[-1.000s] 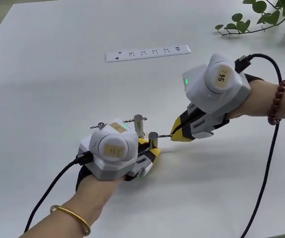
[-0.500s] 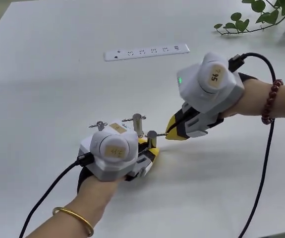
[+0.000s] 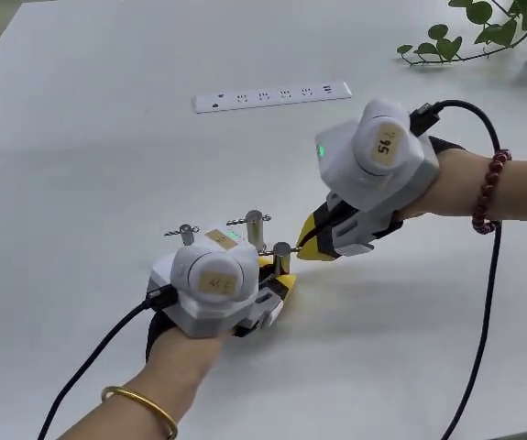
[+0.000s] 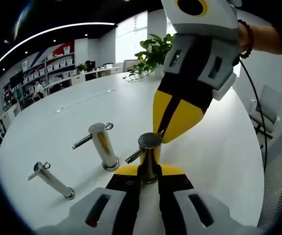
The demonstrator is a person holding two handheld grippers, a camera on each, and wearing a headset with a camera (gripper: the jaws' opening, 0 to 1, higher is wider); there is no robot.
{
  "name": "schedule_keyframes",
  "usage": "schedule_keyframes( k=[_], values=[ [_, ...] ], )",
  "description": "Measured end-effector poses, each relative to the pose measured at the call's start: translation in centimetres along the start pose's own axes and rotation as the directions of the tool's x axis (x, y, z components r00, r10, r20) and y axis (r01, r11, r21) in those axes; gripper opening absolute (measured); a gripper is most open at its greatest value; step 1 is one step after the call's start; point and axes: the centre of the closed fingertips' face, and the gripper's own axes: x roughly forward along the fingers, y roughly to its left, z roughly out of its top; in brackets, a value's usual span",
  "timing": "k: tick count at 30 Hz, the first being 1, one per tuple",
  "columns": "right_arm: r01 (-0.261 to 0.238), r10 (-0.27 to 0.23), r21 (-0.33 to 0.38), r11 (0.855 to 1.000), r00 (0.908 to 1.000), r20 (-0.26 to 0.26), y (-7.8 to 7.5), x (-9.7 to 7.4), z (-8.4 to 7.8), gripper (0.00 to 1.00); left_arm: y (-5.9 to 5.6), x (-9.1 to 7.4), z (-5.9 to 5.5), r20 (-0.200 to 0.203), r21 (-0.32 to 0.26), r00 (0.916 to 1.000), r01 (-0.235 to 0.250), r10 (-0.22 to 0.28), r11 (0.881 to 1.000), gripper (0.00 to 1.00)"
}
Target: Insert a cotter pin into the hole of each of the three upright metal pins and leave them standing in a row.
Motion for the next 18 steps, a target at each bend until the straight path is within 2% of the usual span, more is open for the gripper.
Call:
schedule_keyframes(
  k=[10, 18],
  values=[
    [-0.002, 0.002, -0.022, 1.000, 0.9999, -0.012, -0.06, 0.14, 0.17, 0.00, 0.03, 0.03, 0.01, -0.003, -0.007, 1.0000, -0.004, 0.004, 1.000, 0.10],
    [0.011, -0.011, 0.043, 0.999, 0.9999, 0.000, -0.32, 0.13, 0.07, 0.00, 0.04, 0.06, 0.00, -0.005, -0.012, 1.0000, -0.006, 0.006, 1.000, 0.11]
  ],
)
